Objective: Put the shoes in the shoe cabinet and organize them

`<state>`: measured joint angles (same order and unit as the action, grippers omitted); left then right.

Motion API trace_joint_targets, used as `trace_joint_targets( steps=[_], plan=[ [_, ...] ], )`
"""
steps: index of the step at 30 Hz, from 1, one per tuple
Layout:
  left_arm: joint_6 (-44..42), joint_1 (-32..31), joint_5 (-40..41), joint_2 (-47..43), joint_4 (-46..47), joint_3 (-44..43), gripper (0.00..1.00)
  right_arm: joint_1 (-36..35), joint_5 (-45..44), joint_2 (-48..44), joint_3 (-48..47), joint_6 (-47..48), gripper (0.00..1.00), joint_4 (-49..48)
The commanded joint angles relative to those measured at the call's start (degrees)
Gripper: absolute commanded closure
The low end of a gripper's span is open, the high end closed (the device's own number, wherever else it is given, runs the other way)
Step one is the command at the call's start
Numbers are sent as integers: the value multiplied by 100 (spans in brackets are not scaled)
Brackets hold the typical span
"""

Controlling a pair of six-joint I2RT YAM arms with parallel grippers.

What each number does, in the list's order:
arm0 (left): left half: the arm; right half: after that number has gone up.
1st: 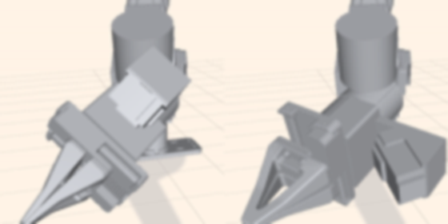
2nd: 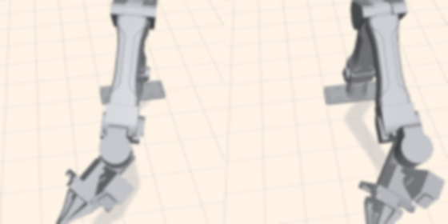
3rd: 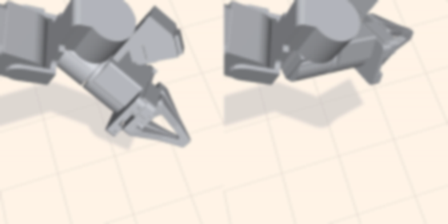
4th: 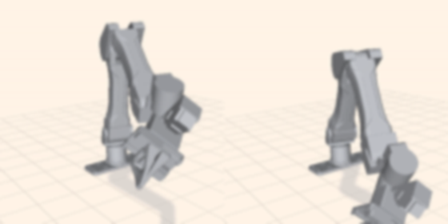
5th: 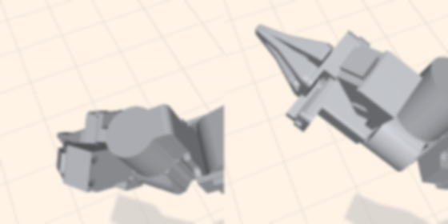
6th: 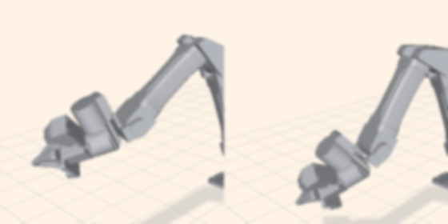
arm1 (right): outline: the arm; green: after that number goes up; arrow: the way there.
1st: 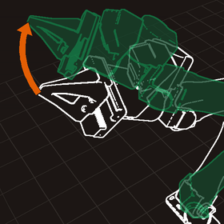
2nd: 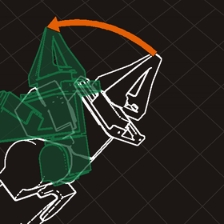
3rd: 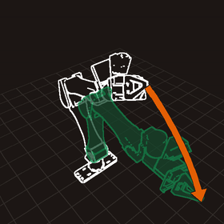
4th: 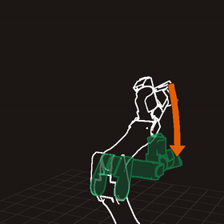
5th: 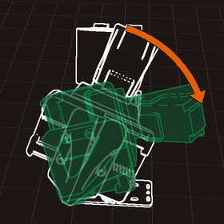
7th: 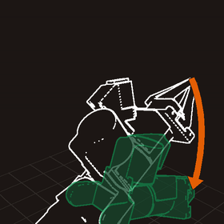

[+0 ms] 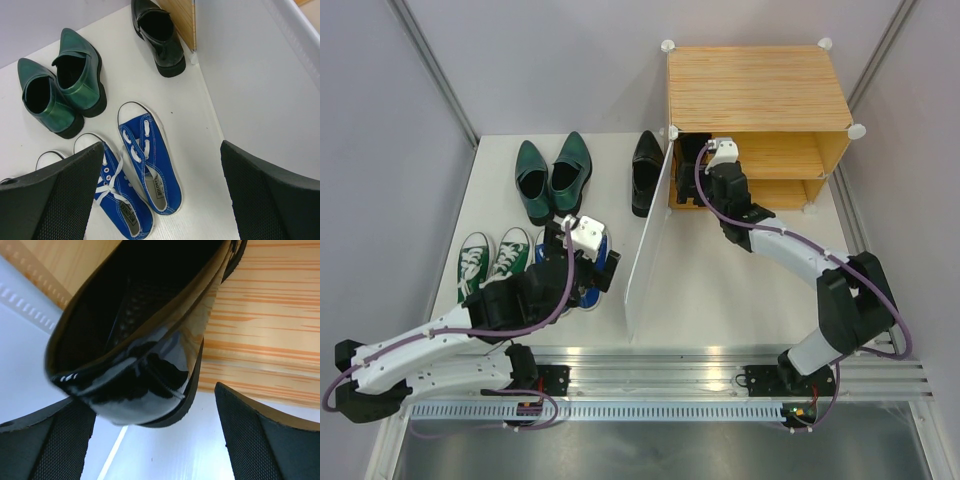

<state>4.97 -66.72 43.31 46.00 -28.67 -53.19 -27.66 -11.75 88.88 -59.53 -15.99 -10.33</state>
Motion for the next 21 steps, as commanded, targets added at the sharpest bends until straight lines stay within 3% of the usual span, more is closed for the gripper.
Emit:
trace_joint_targets(
  steps=[1,3,15,21],
  plan=[
    [-207,-8,-33,76,10,-157,0,-20,-310,199,-340,210,3,-382],
    [-216,-8,-33,128,19,-157,0,-20,-337,278,-358,254,5,-522],
    [-286,-8,2,384,-16,-148,0,-11,-250,454,-419,623,48,-945],
    [-295,-8,63,436,-16,-130,0,-11,-205,516,-375,807,56,-1234]
  ],
)
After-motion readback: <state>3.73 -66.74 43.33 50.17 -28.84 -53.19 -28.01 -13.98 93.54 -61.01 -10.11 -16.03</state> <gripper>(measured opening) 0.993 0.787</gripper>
